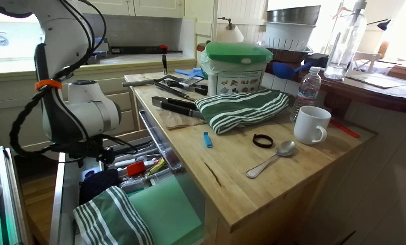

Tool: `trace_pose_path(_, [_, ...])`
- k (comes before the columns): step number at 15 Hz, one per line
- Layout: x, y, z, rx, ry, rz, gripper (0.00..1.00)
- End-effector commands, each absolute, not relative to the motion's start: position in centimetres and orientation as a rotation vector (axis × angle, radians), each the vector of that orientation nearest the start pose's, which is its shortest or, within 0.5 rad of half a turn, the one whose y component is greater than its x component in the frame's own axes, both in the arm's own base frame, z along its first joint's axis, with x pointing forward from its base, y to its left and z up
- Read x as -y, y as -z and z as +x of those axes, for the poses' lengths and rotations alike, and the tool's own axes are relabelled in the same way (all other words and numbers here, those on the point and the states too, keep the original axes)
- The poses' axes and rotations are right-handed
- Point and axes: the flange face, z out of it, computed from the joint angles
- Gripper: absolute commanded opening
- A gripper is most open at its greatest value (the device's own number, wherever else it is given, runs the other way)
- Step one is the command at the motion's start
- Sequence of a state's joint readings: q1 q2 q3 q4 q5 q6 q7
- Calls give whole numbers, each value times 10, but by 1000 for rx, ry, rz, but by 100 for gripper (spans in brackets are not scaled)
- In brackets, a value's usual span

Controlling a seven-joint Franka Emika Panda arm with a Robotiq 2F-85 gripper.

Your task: Take the black item out of the drawer

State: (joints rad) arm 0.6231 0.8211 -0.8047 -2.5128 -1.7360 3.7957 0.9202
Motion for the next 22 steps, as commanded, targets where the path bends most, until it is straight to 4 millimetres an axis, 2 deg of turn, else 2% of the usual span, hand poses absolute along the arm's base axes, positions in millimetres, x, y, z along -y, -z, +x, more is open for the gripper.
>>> trace_pose_path(1, [-8, -81, 316, 1168, -110, -2790, 100])
trace_pose_path(4, [-13, -74, 325, 1196, -139, -2806, 100])
trace_pose_path(6, [-8, -69, 325, 1191, -173, -2839, 100])
trace_pose_path(8, [-13, -62, 333, 1217, -148, -2848, 100])
trace_pose_path(12, [-38, -39, 347, 1287, -126, -2843, 100])
trace_pose_path(16, [-71, -9, 347, 1345, -127, -2819, 100])
trace_pose_path(22, [-92, 31, 353, 1337, -155, -2832, 100])
